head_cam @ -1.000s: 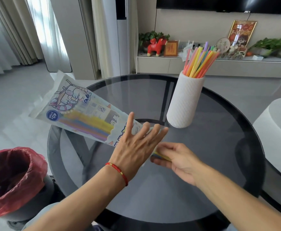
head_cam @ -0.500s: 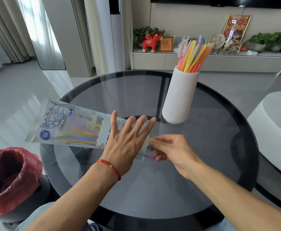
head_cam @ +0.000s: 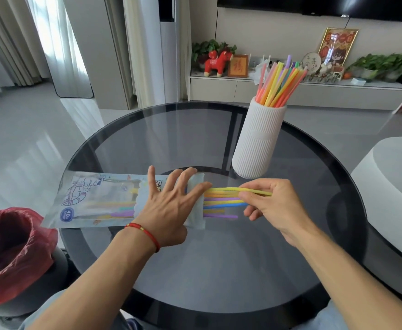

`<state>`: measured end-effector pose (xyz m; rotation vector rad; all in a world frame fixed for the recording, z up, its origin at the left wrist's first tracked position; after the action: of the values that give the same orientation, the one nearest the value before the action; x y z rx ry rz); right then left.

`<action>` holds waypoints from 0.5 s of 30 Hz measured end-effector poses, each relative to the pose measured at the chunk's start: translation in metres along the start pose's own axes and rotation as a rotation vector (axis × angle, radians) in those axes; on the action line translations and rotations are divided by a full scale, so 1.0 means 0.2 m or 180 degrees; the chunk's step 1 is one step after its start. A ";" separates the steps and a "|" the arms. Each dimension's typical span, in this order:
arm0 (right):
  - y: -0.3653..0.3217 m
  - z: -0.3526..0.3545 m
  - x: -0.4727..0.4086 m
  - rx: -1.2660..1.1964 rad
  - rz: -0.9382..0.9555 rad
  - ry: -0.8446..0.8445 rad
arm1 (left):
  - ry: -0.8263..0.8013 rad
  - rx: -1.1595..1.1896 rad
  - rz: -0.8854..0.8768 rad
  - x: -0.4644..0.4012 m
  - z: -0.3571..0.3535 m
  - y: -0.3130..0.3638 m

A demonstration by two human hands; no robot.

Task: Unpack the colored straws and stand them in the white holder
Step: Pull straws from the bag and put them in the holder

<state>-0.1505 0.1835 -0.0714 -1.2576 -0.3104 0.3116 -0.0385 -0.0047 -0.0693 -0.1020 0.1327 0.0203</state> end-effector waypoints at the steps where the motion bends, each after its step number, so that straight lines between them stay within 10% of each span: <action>1: 0.00 0.01 0.00 -0.0030 -0.0029 -0.0005 | -0.0012 0.0146 -0.0050 0.00 0.00 0.00; 15: -0.01 0.16 -0.01 -0.1486 -0.0825 -0.0270 | 0.0278 0.0333 0.0105 -0.03 0.00 0.07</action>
<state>-0.1644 0.2113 -0.0612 -1.6428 -0.6391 0.0682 -0.0455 0.0084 -0.0690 0.0038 0.2224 0.0417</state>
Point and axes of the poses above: each hand's wrist, its own x-axis away from the middle knuckle, its own z-axis out of the back of the hand, y = z × x, the point moved 7 cm from there along -x, towards the middle knuckle, and after that the axes turned 1 degree about y, right-handed, at the moved point
